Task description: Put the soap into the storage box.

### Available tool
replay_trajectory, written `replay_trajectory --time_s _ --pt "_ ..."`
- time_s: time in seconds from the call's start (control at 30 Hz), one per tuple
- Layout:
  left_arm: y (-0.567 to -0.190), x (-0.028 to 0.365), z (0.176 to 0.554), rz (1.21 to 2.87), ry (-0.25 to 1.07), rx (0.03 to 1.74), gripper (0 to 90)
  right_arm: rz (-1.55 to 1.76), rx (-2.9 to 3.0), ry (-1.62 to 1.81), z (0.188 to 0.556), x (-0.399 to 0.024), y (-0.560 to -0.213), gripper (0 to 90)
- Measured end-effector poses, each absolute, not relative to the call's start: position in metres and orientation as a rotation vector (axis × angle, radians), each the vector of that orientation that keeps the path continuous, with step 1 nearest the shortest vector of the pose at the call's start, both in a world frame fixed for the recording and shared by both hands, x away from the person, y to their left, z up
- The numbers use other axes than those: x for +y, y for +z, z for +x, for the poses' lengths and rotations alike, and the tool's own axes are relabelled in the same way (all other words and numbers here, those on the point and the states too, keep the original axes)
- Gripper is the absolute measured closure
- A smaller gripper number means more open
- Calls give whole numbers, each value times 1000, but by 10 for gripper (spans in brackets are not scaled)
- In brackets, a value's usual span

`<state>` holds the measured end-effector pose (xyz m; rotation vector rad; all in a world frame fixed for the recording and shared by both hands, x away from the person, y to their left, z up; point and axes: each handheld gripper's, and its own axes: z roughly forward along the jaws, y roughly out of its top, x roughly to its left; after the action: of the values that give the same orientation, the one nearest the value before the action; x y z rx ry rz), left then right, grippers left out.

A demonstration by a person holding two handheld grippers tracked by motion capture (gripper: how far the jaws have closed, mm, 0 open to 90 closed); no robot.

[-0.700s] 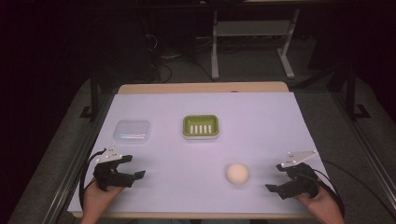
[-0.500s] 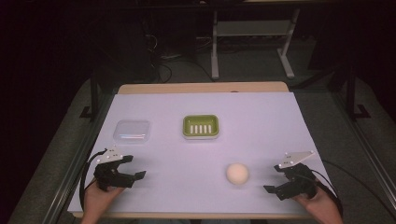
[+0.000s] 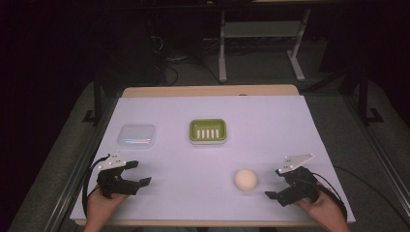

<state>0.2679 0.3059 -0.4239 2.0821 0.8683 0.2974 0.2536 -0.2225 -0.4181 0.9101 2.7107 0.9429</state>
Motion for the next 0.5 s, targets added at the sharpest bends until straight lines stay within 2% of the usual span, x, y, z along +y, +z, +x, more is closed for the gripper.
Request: replay_trajectory --time_s 0.5 --pt "-425 307 268 2074 282 877 160 828 2784 905 266 -199 -413 146"
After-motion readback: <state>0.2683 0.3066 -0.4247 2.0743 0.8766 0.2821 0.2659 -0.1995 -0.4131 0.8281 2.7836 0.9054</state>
